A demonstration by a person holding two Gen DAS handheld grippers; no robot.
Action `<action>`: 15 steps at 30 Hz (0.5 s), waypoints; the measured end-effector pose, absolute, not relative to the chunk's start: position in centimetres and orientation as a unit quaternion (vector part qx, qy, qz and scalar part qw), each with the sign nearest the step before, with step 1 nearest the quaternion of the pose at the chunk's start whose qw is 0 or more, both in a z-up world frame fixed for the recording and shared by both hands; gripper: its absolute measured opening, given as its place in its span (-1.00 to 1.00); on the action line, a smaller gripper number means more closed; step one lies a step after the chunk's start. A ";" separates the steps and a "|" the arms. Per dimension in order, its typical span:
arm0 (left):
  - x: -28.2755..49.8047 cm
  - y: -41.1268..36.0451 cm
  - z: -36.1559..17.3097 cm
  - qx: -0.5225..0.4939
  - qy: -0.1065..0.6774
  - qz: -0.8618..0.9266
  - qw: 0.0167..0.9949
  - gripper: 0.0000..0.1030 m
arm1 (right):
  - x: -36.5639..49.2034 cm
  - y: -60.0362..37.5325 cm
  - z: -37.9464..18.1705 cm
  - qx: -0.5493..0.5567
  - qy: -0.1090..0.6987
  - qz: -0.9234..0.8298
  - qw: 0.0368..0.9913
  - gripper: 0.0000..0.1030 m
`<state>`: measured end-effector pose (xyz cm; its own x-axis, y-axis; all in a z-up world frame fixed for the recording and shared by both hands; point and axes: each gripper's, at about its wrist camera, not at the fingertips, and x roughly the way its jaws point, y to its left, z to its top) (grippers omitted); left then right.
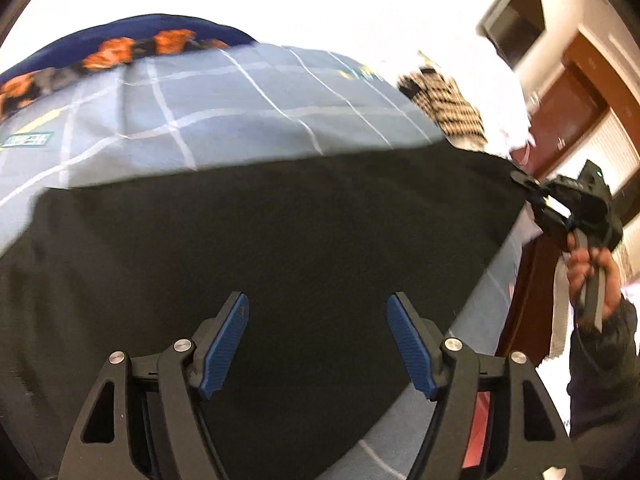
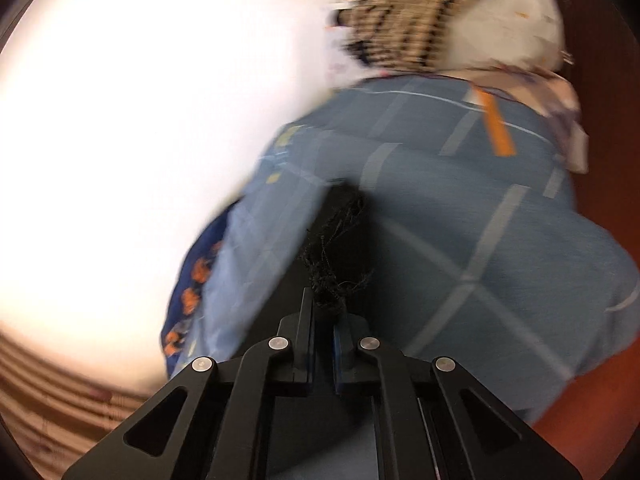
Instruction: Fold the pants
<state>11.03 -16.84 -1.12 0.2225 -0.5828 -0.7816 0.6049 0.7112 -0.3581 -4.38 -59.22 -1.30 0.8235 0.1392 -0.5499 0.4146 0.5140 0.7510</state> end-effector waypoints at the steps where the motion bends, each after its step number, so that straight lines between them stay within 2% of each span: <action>1: 11.4 -15.9 -0.6 0.000 0.491 -0.373 0.787 0.32 | -3.4 -58.1 -0.3 0.480 0.285 -0.067 0.827 -0.87; 8: 12.8 -8.1 2.5 -0.031 0.464 -0.316 0.827 0.32 | 4.1 -48.5 4.1 0.428 0.310 0.044 0.848 -0.87; 15: 11.9 -0.2 2.5 -0.064 0.467 -0.272 0.839 0.32 | 9.8 -34.6 4.2 0.363 0.379 0.172 0.834 -0.87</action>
<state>11.91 -0.18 2.48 0.4162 -0.5166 -0.7482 0.3971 0.8436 -0.3615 9.77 -34.57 4.24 0.6538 0.5624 -0.5062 -0.0123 0.6768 0.7360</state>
